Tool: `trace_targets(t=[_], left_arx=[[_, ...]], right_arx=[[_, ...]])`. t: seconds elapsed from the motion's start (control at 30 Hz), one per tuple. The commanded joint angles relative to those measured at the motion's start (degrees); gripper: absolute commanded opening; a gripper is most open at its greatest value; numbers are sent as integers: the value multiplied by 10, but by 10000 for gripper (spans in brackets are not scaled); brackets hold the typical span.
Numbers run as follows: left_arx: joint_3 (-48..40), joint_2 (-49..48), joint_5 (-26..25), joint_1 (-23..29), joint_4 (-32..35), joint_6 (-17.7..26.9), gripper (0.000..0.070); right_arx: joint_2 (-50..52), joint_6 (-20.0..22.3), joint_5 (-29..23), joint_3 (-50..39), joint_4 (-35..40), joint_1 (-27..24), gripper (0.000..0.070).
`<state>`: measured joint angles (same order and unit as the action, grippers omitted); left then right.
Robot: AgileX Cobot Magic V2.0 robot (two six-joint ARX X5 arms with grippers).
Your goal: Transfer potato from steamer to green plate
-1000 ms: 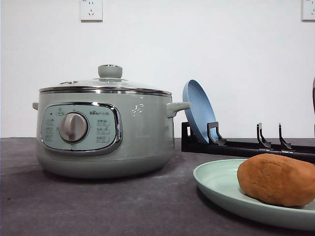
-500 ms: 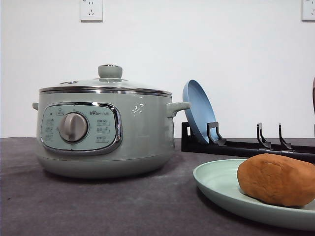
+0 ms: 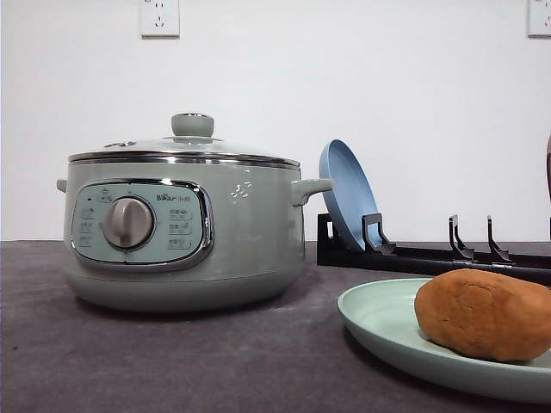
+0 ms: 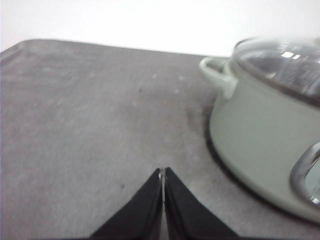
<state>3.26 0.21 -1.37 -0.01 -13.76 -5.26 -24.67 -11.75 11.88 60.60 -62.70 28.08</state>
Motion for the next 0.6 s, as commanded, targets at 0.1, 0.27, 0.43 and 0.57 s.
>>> trace_targets(t=[0.1, 0.27, 0.43, 0.57], left_arx=[[-17, 0, 4, 1, 25, 29, 0], [-26, 0, 4, 5, 40, 48, 0], [-26, 0, 4, 6, 39, 63, 0], [-26, 0, -3, 6, 29, 63, 0]], right_arx=[[-2, 6, 1, 6, 5, 2, 14], [-2, 6, 1, 6, 5, 2, 14], [-2, 6, 1, 6, 5, 2, 14], [-2, 6, 1, 6, 5, 2, 14]])
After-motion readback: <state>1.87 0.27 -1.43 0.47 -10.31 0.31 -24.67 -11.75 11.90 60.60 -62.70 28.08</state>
